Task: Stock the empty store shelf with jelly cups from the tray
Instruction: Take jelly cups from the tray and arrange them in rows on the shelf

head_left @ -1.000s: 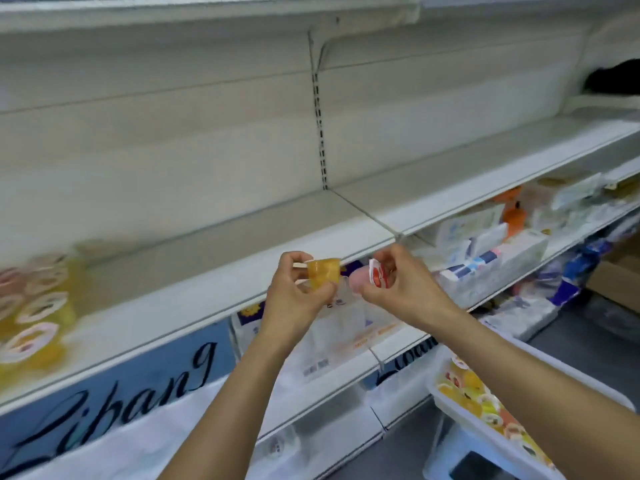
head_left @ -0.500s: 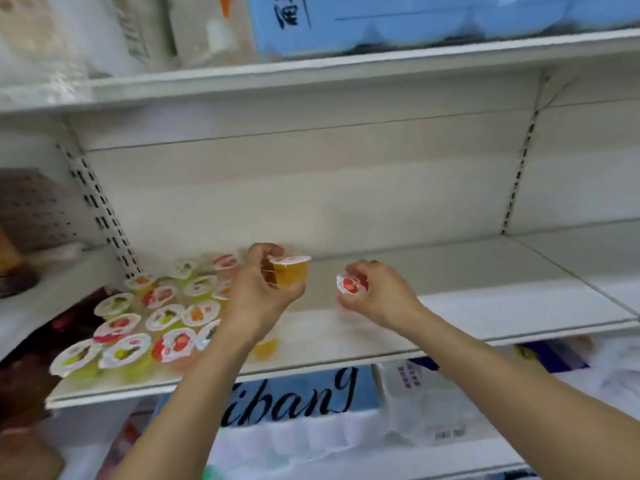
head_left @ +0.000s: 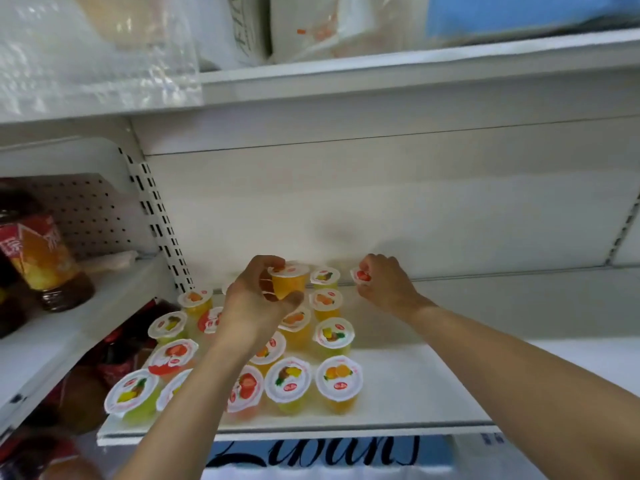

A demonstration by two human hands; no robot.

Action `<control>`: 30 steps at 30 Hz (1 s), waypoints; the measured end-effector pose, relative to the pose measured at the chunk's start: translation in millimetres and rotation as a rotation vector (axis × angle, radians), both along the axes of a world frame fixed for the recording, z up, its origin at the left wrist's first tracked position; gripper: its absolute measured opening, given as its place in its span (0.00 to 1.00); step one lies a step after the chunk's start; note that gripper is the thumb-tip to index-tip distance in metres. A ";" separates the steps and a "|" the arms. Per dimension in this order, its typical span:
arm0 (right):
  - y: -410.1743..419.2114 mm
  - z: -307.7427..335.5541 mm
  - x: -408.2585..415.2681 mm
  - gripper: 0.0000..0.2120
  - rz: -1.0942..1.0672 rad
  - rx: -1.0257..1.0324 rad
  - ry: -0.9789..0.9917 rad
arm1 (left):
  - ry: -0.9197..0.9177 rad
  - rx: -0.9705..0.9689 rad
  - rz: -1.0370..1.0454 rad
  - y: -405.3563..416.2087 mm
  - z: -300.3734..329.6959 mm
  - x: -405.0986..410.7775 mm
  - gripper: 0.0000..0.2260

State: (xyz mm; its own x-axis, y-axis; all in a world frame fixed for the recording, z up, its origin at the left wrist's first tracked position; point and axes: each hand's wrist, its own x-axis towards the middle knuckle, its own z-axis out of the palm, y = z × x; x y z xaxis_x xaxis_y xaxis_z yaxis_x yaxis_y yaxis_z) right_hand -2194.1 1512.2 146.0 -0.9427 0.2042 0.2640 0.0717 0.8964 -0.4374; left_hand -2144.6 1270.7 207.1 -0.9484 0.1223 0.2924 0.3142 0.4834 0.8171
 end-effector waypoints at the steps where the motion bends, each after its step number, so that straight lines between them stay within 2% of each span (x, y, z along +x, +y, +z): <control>1: 0.8 0.9 -4.9 0.09 -0.002 0.014 -0.002 | -0.010 0.006 -0.003 -0.1 0.3 -3.5 0.19; 7: 1.5 2.9 -11.5 0.13 -0.015 0.065 -0.061 | -0.013 -0.045 -0.025 8.4 6.4 -15.9 0.21; 9: 0.8 9.6 -4.1 0.17 -0.001 0.091 -0.011 | -0.002 -0.078 -0.041 14.0 8.0 -19.3 0.21; 10: -1.4 16.5 1.8 0.19 0.024 0.035 0.050 | 0.001 -0.089 -0.051 17.7 8.5 -21.3 0.21; 12: -11.2 39.7 19.7 0.20 0.137 -0.280 0.115 | 0.004 -0.099 -0.069 28.2 10.8 -24.1 0.22; 14: -23.2 62.0 39.8 0.19 0.312 -0.635 0.015 | 0.021 -0.080 -0.089 41.4 12.7 -26.2 0.23; 17: -28.9 72.9 54.4 0.21 0.394 -0.686 0.012 | 0.045 -0.068 -0.132 60.5 13.9 -24.9 0.25; 20: -19.1 64.5 54.1 0.20 0.272 -0.721 0.102 | -0.008 -0.109 -0.186 67.7 10.6 -27.8 0.26; 22: -7.1 50.5 53.9 0.22 0.175 -0.667 0.073 | -0.019 -0.323 -0.144 65.4 7.1 -33.0 0.23; 25: 4.2 26.9 57.5 0.23 0.091 -0.508 -0.030 | 0.045 -0.827 0.018 59.6 -2.0 -41.4 0.23; 27: 3.8 15.7 60.3 0.23 0.065 -0.469 -0.080 | 0.058 -0.966 0.047 60.4 -7.4 -42.7 0.27; 30: -1.5 8.4 60.5 0.24 0.070 -0.465 -0.104 | 0.091 -1.008 0.042 62.3 -12.0 -44.7 0.27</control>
State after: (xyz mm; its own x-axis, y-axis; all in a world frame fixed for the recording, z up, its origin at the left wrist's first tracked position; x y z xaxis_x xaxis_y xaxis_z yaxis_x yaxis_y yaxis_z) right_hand -2133.7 1510.7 154.4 -0.9749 0.2136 0.0633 0.0829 0.6116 -0.7868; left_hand -2189.3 1333.0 195.1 -0.9371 0.3188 0.1424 0.3215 0.9469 -0.0044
